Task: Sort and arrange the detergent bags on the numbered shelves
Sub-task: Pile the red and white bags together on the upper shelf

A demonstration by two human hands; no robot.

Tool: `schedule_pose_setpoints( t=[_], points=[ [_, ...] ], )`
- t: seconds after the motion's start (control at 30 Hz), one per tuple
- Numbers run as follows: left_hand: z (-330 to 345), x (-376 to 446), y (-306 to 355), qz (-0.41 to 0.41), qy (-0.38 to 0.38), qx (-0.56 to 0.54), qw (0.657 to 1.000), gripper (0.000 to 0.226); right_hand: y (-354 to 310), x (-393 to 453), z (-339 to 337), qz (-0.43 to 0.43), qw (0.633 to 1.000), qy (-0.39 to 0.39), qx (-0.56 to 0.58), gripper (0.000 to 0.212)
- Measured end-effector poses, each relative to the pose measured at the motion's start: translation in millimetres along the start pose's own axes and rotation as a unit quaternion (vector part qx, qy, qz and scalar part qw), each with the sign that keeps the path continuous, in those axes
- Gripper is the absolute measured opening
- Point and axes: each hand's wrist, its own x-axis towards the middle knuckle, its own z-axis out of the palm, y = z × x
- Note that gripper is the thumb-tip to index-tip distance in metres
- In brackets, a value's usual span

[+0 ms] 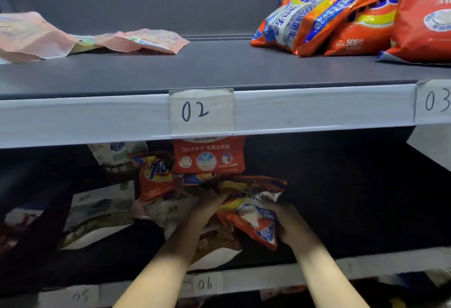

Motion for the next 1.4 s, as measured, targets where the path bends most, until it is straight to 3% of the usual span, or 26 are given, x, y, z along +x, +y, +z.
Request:
schedule_pose_setpoints(
  t=[0.2, 0.3, 0.37, 0.43, 0.5, 0.6, 0.67, 0.8, 0.87, 0.93, 1.0, 1.1, 1.27, 1.4],
  points=[
    [27.5, -32.6, -6.3, 0.058, -0.017, -0.187, 0.980, 0.044, 22.5, -44.7, -36.1, -0.008, 0.992, -0.004, 0.123, 0.025],
    [52.3, -62.5, -4.8, 0.084, -0.039, -0.258, 0.962, 0.027, 31.5, -77.1, -58.3, -0.049, 0.987, 0.030, 0.147, 0.055],
    [67.6, -87.0, 0.3, 0.114, -0.027, -0.306, 0.945, 0.010, 31.1, -103.1, -78.5, -0.069, 0.987, 0.037, 0.138, 0.041],
    [79.8, -119.1, 8.0, 0.134, -0.035, -0.327, 0.935, 0.015, 24.5, -132.3, -97.3, -0.083, 0.988, 0.030, 0.125, 0.024],
    [84.8, -155.3, 18.7, 0.158, -0.050, -0.327, 0.931, 0.018, 14.6, -158.9, -113.8, -0.100, 0.989, 0.038, 0.102, 0.023],
    [83.4, -209.5, 39.1, 0.215, -0.069, -0.340, 0.913, 0.023, -8.3, -202.0, -125.6, -0.149, 0.986, 0.033, 0.067, 0.054],
    [74.4, -244.3, 55.9, 0.274, -0.049, -0.329, 0.902, 0.016, -27.7, -230.8, -126.2, -0.196, 0.979, 0.026, 0.048, 0.072],
    [33.5, -297.4, 94.4, 0.395, 0.028, -0.294, 0.870, 0.015, -81.3, -277.6, -102.6, -0.313, 0.949, -0.024, 0.003, 0.073],
    [4.8, -312.1, 118.3, 0.450, 0.057, -0.289, 0.843, 0.016, -112.4, -289.0, -84.6, -0.374, 0.924, -0.076, -0.027, 0.060],
    [-26.0, -311.9, 143.1, 0.495, 0.078, -0.276, 0.820, 0.012, -146.3, -290.1, -61.5, -0.422, 0.897, -0.130, -0.030, 0.029],
    [-59.4, -299.8, 170.3, 0.522, 0.114, -0.238, 0.811, 0.011, -183.9, -279.1, -35.4, -0.460, 0.876, -0.136, -0.046, 0.021],
    [-114.1, -266.2, 213.1, 0.519, 0.150, -0.177, 0.823, 0.012, -238.3, -247.0, 4.5, -0.491, 0.854, -0.124, -0.123, 0.034],
    [-189.9, -186.2, 269.3, 0.436, 0.203, -0.040, 0.876, 0.007, -324.3, -169.8, 57.5, -0.457, 0.848, -0.068, -0.260, 0.004],
    [-222.6, -116.8, 304.3, 0.385, 0.255, 0.071, 0.884, 0.015, -361.8, -121.7, 96.1, -0.408, 0.823, 0.033, -0.394, 0.009]
  ],
)
